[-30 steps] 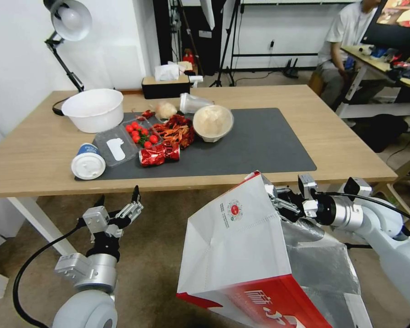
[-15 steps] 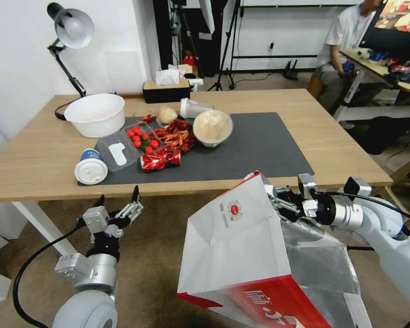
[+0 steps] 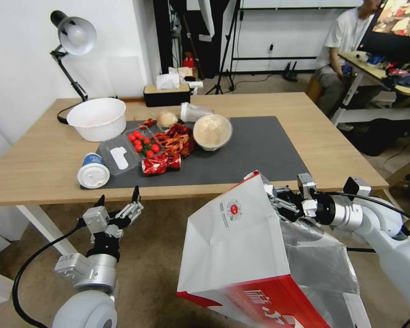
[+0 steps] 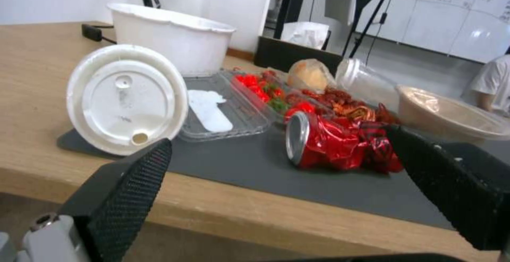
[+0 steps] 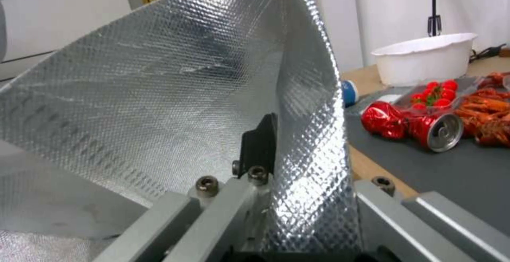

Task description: Pick up the food delivery bag from the floor and place it on the table.

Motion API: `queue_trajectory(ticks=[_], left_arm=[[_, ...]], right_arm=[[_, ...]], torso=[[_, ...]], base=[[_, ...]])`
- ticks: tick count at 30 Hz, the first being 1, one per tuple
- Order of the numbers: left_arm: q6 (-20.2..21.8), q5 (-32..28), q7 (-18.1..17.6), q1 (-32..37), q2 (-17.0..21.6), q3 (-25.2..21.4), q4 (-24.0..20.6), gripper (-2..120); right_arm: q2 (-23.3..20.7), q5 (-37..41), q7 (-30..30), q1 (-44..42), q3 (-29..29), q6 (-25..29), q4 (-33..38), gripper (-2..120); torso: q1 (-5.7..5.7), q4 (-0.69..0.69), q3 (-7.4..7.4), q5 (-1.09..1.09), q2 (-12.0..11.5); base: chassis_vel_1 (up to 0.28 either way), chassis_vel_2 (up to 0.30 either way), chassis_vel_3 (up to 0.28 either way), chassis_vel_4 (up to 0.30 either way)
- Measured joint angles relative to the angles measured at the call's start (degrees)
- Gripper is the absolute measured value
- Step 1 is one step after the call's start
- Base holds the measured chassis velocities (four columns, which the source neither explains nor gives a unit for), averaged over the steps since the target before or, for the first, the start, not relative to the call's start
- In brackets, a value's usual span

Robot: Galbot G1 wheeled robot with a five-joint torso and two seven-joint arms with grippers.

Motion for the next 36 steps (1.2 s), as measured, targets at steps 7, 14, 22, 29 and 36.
queue_trajectory(ticks=[7,14,22,29,36], left_arm=[[-1.33,-0.31,0.12,-0.16,0.03,0.20,0.40,100],[-1.68,-0.31,0.11,-0.11,0.08,0.22,0.39,100],[-2.00,-0.31,0.13,0.02,0.15,0.01,0.32,100],[-2.28,-0.25,0.13,0.06,0.17,-0.13,0.16,100],[-2.34,-0.28,0.11,0.09,0.13,-0.25,-0.32,100]], right_arm=[[-0.02,0.00,0.11,0.34,-0.21,0.00,-0.03,0],[-0.15,0.07,0.11,0.31,-0.18,0.00,-0.09,0],[-0.30,1.25,0.62,0.44,0.25,-0.03,0.00,0],[-2.81,9.27,5.19,1.92,2.84,0.66,0.37,0],[-6.52,24.22,20.03,6.24,5.67,4.44,3.10,0]], torso=[[0.21,0.00,0.33,0.00,0.56],[0.19,0.00,0.28,0.00,0.46],[0.09,0.00,0.15,0.01,0.23],[0.03,0.00,0.07,0.01,0.09],[-0.01,0.00,0.01,0.01,-0.02]], base=[[0.000,0.000,0.000,0.000],[0.000,0.000,0.000,0.000],[0.000,0.000,0.000,0.000],[0.000,0.000,0.000,0.000],[0.000,0.000,0.000,0.000]])
